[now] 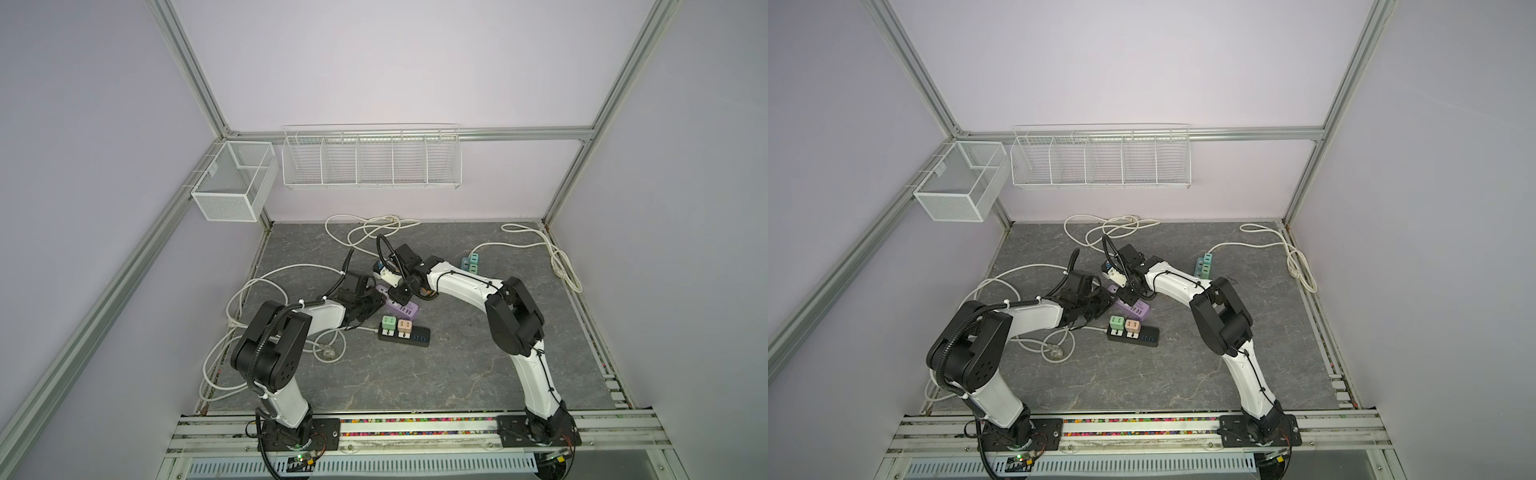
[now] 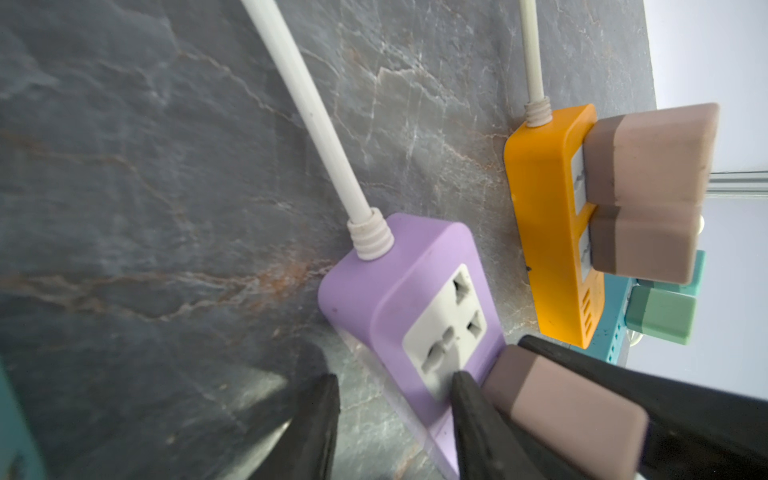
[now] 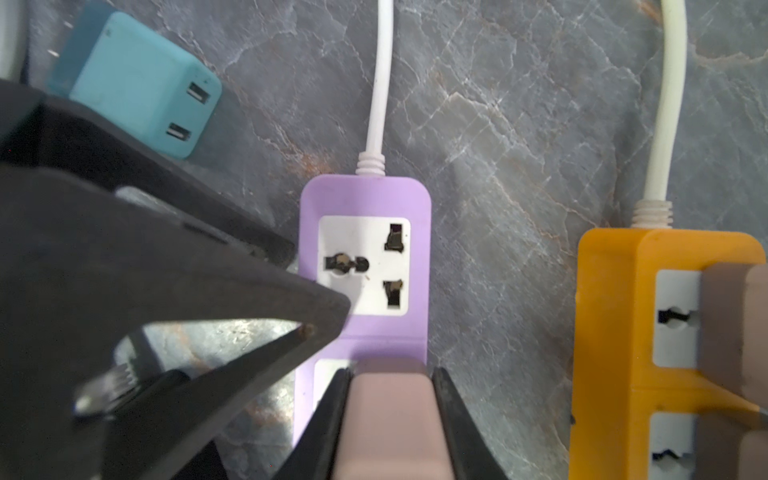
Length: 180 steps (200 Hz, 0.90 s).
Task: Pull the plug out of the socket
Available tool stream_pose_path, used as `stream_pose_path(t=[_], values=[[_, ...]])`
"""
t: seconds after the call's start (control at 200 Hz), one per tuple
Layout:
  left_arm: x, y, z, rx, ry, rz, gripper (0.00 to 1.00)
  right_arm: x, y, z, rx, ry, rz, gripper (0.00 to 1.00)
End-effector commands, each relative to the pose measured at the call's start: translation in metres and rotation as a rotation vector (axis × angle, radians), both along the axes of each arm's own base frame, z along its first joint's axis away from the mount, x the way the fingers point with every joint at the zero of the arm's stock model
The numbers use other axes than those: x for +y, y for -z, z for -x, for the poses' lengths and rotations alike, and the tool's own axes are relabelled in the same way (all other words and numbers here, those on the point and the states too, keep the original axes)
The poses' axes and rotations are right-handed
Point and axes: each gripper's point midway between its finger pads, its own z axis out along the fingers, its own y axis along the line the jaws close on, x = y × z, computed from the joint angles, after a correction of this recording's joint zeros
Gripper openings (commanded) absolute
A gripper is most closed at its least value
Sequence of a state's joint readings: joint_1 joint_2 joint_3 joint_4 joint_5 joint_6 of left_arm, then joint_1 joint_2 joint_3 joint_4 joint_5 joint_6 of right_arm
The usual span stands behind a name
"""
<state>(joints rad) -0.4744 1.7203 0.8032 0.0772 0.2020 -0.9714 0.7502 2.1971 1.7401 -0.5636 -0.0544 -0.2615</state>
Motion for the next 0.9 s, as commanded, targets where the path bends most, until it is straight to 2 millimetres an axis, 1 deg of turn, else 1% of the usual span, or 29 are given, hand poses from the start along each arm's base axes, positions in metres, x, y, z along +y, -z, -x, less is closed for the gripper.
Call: stream_pose_path(t=[0.0,0.095,0.175,0.255,0.345,0.46,0.54,0.64,0.725,0.895], values=[[0.026,0.049,0.042,0.191,-0.008,-0.137,0.44,-0.002,-0.021,0.002,-0.01,-0.009,-0.052,0.21],[0.026,0.05,0.043,0.194,-0.007,-0.139,0.43,-0.003,-0.024,-0.002,-0.022,-0.001,-0.072,0.21],[0.026,0.051,0.044,0.198,-0.001,-0.141,0.43,-0.009,-0.027,-0.01,-0.061,0.009,-0.038,0.21],[0.024,0.051,0.044,0.197,0.004,-0.136,0.43,-0.01,-0.029,-0.012,-0.073,0.005,-0.02,0.21],[0.021,0.053,0.045,0.199,0.006,-0.132,0.42,-0.008,-0.031,-0.01,-0.067,0.0,-0.027,0.21],[0.022,0.053,0.046,0.2,0.001,-0.139,0.42,0.001,-0.037,0.0,-0.037,-0.018,-0.067,0.22],[0.021,0.053,0.046,0.199,0.003,-0.136,0.41,0.0,-0.039,0.0,-0.059,-0.021,-0.05,0.22],[0.02,0.055,0.047,0.205,0.009,-0.13,0.4,-0.006,-0.041,-0.008,-0.096,-0.015,-0.022,0.22],[0.019,0.056,0.046,0.205,0.009,-0.12,0.4,-0.008,-0.042,-0.011,-0.102,-0.014,-0.011,0.22],[0.017,0.056,0.046,0.205,0.007,-0.112,0.39,-0.001,-0.04,0.0,-0.091,-0.041,-0.005,0.22]])
